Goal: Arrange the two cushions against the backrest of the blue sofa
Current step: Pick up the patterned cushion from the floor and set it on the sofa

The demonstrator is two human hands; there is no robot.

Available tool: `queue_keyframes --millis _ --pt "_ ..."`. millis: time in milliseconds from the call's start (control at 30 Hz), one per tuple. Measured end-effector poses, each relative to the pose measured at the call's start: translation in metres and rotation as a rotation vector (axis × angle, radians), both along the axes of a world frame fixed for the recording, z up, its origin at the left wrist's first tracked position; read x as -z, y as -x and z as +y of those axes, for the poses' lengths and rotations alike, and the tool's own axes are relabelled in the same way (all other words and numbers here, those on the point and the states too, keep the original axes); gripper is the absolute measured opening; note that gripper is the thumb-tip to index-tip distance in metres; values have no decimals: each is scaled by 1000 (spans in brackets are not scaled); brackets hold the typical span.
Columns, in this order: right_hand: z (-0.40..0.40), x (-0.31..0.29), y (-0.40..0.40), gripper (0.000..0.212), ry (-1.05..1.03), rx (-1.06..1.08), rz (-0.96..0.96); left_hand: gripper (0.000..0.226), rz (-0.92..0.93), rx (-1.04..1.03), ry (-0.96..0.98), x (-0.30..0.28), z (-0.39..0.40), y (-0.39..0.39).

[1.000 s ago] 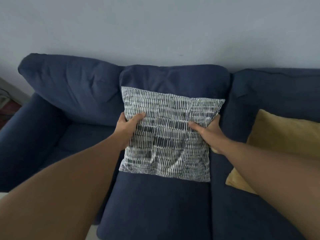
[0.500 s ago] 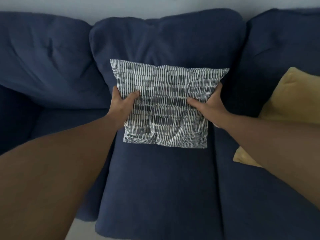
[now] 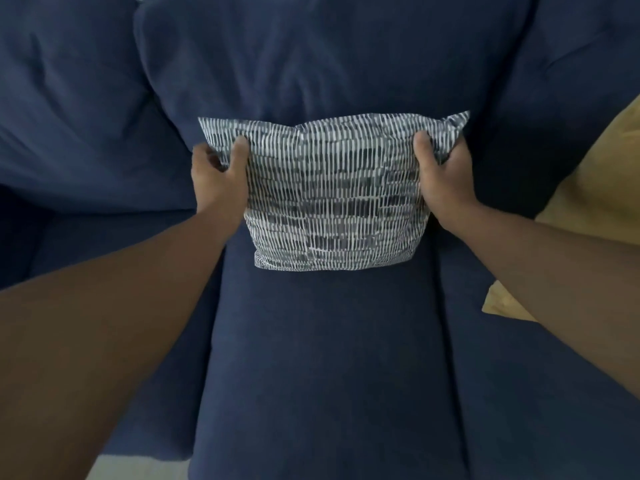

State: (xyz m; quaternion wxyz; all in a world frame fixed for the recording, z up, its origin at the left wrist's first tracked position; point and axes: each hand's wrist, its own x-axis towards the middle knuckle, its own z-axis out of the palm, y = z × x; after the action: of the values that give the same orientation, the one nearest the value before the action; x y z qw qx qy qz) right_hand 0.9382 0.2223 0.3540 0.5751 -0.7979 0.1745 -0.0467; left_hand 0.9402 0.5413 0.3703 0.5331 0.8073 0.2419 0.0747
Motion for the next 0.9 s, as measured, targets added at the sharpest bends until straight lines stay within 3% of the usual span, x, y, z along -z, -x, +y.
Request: queue_keyframes --millis 267,367,433,533,633,733,900 --pt "4 -1 9 44 71 53 -50 32 -34 0 -139 -20 1 -26" --pt "2 0 14 48 111 39 -42 17 -9 -19 -143 -20 -1 -26" --pt "4 -7 18 62 151 83 -85 36 -26 -70 -179 -20 -5 -20" --pt "9 -15 25 74 533 174 -352 62 -237 -91 -503 -19 -20 0" --pt "29 -14 37 63 854 -98 -618 57 -497 316 -789 -7 -44 24" --pt "63 4 56 69 1102 -447 -623 63 -494 712 -1059 15 -67 40" --pt "50 34 40 109 1341 -574 -378 75 -333 780 -1405 42 -54 20"
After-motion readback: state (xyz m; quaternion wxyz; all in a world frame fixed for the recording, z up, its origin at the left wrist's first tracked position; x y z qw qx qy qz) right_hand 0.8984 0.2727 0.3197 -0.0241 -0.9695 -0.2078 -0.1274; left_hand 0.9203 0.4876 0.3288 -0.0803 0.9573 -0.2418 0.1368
